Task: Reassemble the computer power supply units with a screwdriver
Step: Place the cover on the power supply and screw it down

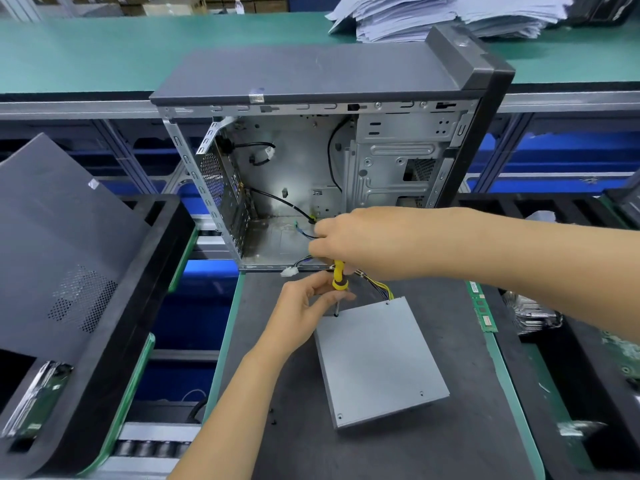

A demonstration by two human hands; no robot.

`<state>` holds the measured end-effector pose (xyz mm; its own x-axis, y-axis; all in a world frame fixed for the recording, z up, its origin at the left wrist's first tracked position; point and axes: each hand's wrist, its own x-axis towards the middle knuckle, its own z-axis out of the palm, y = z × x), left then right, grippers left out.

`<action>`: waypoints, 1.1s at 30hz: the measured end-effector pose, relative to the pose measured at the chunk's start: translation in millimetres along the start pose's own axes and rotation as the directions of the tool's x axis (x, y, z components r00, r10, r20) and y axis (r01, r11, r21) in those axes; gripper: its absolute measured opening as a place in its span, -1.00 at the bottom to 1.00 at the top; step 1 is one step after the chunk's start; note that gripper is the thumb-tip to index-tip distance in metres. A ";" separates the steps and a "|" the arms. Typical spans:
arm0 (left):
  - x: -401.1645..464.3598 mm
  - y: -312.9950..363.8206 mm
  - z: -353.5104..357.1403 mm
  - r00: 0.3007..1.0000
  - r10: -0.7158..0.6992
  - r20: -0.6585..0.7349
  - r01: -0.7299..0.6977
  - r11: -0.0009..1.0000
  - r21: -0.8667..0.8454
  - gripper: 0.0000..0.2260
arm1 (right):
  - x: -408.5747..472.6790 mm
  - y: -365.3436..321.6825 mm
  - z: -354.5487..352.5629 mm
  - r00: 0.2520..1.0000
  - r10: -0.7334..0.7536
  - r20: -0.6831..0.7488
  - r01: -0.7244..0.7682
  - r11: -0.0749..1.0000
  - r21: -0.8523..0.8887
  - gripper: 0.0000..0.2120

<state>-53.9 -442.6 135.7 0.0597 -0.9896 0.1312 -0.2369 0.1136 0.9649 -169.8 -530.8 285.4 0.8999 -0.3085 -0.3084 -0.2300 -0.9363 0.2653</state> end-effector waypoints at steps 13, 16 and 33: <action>2.1 15.9 -8.0 0.996 0.006 0.094 0.001 0.997 -0.081 -0.83 | -0.8 -0.5 6.0 1.000 -0.022 -0.012 0.021 0.998 -0.064 -0.85; 2.6 17.5 -2.4 1.000 0.016 -0.006 -0.017 0.995 -0.099 -0.79 | 1.7 -5.8 5.9 0.998 0.043 -0.045 -0.050 0.986 -0.156 -0.69; -0.8 18.2 -3.2 0.998 -0.056 0.009 0.056 0.972 -0.230 -0.70 | 3.9 -9.1 5.3 0.986 0.112 -0.122 -0.138 0.964 -0.227 -0.59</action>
<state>-55.2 -439.5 153.8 0.0644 -0.9951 0.0753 -0.0041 0.0751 0.9972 -166.1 -524.4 277.0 0.9069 -0.3887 -0.1628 -0.2615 -0.8221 0.5057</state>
